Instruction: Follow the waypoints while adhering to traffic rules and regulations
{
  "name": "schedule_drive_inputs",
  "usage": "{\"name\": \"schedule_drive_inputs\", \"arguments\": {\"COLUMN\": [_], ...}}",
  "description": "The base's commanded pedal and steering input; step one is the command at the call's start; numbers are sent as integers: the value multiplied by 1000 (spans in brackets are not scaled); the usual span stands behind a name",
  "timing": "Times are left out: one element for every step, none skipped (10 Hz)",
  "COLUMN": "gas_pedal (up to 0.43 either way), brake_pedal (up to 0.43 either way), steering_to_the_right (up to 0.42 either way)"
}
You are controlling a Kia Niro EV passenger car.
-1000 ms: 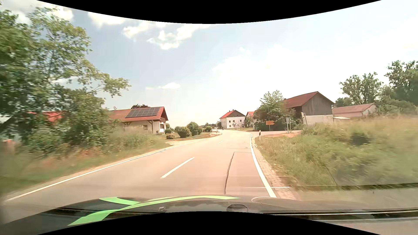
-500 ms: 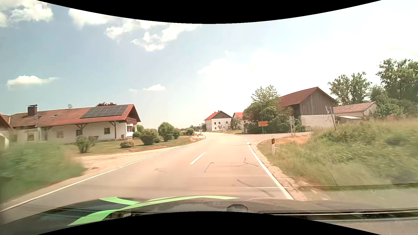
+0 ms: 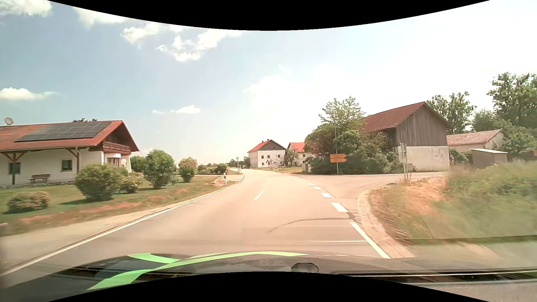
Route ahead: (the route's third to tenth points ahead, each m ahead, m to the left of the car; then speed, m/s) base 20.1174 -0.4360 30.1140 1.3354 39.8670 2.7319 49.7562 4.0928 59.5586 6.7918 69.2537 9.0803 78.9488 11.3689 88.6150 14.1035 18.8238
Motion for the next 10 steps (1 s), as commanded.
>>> {"name": "schedule_drive_inputs", "arguments": {"gas_pedal": [177, 189, 189, 189, 197, 220, 228, 240, 248, 260], "brake_pedal": [0, 0, 0, 0, 0, 0, 0, 0, 0, 0], "steering_to_the_right": [2, -3, -14, -19, -20, -21, -23, -25, -26, -26]}}
